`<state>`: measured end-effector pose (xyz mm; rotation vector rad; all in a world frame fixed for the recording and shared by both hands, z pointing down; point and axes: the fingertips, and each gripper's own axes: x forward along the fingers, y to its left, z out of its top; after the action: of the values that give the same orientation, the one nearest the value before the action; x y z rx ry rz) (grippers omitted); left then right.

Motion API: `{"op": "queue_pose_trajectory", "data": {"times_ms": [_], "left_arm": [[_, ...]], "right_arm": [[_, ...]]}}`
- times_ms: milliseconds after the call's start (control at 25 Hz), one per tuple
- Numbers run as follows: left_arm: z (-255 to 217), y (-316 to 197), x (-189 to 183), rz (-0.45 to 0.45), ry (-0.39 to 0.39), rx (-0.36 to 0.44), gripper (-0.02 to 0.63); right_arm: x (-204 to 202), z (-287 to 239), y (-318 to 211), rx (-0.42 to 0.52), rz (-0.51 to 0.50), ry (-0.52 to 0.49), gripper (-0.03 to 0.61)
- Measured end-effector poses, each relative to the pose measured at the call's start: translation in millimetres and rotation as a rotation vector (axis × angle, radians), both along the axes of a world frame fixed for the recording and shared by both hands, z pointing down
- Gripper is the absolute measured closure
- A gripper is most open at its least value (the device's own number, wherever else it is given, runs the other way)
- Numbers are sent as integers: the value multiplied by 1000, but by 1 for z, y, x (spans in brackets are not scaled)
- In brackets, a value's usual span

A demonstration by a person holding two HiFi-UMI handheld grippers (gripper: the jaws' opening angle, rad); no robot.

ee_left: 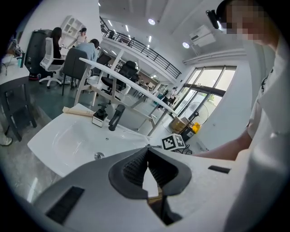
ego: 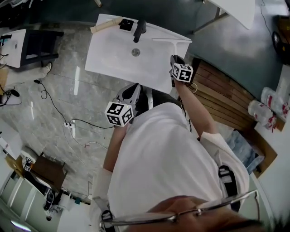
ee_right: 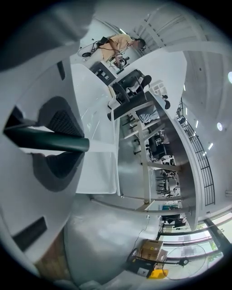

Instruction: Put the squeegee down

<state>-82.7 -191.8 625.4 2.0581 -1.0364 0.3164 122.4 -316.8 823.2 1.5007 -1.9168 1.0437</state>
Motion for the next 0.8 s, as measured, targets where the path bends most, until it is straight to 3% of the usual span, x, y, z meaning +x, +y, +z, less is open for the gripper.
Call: {"op": "queue_pose_trajectory", "data": {"times_ms": [800], "left_arm": [[9,6,4,-26,-16,-38,609]], "right_arm": [[-3,37,-6,-63,-65,91,476]]}}
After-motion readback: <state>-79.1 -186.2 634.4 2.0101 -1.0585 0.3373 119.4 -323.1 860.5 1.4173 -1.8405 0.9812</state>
